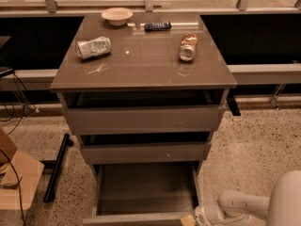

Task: Close bottom drawer

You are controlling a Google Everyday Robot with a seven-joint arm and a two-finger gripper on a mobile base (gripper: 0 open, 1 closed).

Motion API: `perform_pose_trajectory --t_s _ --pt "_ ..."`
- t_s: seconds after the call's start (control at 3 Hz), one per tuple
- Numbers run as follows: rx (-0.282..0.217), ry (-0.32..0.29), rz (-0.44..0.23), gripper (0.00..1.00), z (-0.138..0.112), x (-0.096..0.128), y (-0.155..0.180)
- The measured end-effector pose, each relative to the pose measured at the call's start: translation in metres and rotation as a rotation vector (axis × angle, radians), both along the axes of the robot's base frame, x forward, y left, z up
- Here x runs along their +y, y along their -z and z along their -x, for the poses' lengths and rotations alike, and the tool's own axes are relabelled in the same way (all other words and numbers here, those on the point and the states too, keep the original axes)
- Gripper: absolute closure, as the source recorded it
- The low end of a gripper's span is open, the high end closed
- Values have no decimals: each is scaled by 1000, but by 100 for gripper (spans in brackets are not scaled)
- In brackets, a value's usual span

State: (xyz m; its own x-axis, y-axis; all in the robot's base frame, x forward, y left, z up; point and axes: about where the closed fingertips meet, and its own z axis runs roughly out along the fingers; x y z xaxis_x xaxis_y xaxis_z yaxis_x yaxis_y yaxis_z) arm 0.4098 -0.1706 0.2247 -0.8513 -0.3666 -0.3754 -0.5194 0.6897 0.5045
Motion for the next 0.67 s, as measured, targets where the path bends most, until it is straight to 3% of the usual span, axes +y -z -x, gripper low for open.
perform_pose_trajectory --t_s 0.33,0.67 --pt "39 24 24 100 9 -8 21" --pt "37 38 19 100 4 -10 42"
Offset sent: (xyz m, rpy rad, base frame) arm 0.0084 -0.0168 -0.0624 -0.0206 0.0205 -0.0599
